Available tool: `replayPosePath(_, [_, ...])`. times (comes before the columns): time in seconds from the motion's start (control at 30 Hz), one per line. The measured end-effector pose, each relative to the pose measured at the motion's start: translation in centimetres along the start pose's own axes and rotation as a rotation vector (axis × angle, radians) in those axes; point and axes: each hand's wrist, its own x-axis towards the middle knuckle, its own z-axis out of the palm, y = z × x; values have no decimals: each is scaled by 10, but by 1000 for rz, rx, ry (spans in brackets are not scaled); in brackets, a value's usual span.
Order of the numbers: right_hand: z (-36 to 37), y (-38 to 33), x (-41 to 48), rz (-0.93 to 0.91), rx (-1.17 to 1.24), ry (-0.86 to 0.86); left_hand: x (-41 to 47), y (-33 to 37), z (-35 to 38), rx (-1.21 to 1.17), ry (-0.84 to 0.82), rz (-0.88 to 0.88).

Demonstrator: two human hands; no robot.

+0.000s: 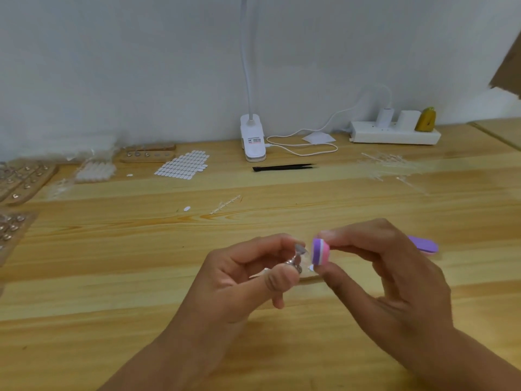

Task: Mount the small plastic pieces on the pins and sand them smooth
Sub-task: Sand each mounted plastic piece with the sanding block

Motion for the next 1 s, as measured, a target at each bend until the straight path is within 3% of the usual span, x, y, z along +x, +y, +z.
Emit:
replayPosePath(0.07, [3, -1, -1, -67, -91, -5, 1, -3, 0, -96, -28, -48])
replayPosePath(0.2, [1, 5, -1, 3, -103, -1, 1, -5, 0, -230, -50, -123])
replayPosePath(0.33, [6, 1, -2, -129, -127, 22, 1, -7, 0, -269, -91, -147])
replayPosePath(0.47, [4, 8, -1, -42, -169, 0, 4, -6, -4, -263, -79, -192])
replayPosePath(0.6, [7, 3, -2, -167, -165, 33, 3, -5, -3, -230, -120, -152])
replayPosePath(0.73, [6, 7, 0, -76, -160, 12, 3, -4, -5, -229, -93, -161])
replayPosePath(0.8, [6, 3, -1, -101, -119, 41, 3, -3, -5, -220, -96, -161])
replayPosePath(0.9, [9, 2, -2, -137, -146, -57, 3, -5, -4, -245, -131, -171])
replayPosePath(1.0, [7, 8, 0, -38, -165, -67, 4, -5, -5, -300, -117, -193])
